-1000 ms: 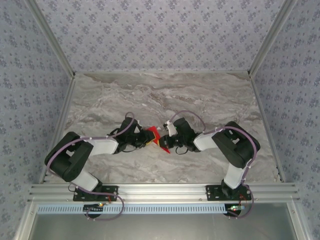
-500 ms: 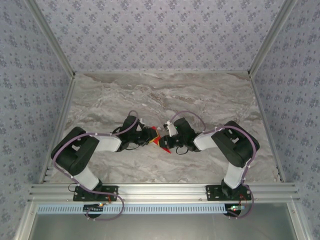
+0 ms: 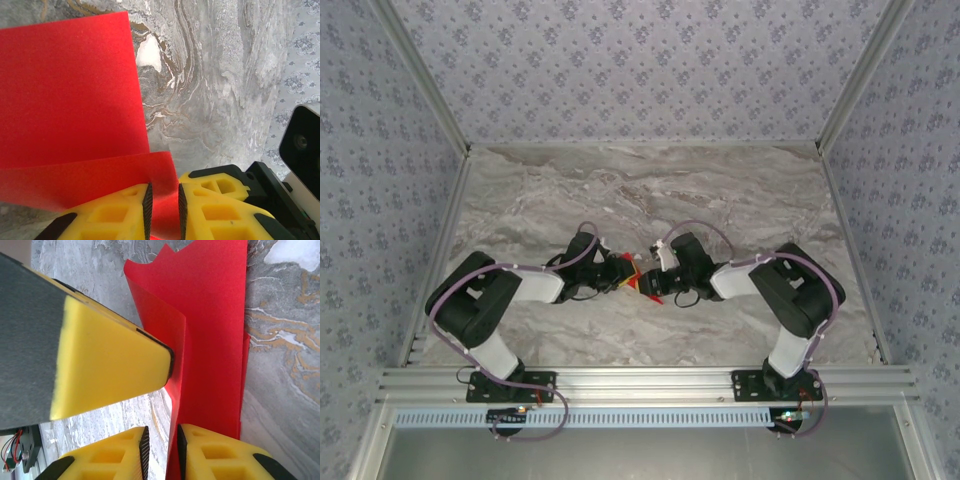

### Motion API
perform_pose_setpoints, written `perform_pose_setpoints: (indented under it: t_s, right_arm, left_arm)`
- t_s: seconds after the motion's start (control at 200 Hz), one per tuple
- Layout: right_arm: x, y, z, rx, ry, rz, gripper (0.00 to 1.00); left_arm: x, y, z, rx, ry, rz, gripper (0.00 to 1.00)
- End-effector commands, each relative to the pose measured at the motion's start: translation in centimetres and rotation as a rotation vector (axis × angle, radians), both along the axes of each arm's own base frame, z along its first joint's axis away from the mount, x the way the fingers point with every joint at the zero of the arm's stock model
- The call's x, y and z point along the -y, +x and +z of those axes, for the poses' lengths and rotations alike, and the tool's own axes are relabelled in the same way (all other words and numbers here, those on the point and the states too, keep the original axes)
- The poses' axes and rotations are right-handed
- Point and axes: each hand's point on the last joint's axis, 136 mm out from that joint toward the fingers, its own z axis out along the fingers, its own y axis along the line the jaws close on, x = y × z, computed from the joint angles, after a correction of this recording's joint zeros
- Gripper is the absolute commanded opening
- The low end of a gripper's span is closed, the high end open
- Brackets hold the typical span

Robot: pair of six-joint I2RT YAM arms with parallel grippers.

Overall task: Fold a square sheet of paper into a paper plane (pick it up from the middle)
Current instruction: Fold the wing for the fifth time at the center of the table.

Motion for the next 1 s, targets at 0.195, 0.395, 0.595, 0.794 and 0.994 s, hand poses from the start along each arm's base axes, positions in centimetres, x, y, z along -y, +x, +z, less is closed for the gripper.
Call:
perform_pose_setpoints:
  t_s: [0.195, 0.395, 0.595, 0.794, 0.994]
  right_arm:
    - [1.2, -0.7, 0.2, -0.005, -0.058, 0.012, 0.25]
    - [1.6, -0.8, -0.6, -0.019, -0.077, -0.003, 0.16]
    - [1.8, -0.9, -1.5, -0.057, -0.076, -0.024, 0.12]
    - [2.0, -0.9, -2.2, -0.088, -0.068, -0.039, 0.11]
    - [2.1, -1.1, -2.7, -0.107, -0.072, -0.036, 0.11]
  left_arm:
    - [1.0, 0.4, 0.8, 0.029, -0.024, -0.028, 0.24]
    - [1.1, 0.5, 1.1, 0.032, -0.028, -0.031, 0.24]
    - [1.1, 0.5, 1.6, 0.047, -0.034, -0.031, 0.23]
    - [0.9, 0.2, 2.4, 0.073, -0.048, -0.034, 0.24]
    - [0.7, -0.6, 2.6, 0.091, -0.058, -0.043, 0.26]
